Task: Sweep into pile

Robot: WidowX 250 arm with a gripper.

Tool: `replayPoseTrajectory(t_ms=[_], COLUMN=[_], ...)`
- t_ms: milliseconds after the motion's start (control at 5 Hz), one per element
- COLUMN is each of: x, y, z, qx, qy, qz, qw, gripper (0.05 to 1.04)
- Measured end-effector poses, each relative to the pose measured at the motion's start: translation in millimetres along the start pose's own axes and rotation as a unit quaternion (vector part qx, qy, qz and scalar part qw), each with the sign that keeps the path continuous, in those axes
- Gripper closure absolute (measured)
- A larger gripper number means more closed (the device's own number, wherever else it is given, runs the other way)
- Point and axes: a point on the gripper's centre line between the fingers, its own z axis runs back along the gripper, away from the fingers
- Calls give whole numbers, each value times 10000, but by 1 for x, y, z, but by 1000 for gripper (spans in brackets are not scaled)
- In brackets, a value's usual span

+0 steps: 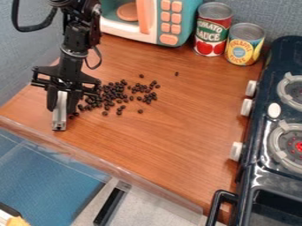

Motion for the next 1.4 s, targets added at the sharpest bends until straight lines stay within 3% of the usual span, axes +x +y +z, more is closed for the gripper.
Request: replayPoseTrajectory(t_ms=[400,1000,1400], x=[2,-3,-9], y=[-10,-44,-52], z=[2,17,19], qx=[50,-336,-441], qy=[112,261,318], qz=[82,-10,-64], qw=[9999,9991,9985], gripper=[727,727,727])
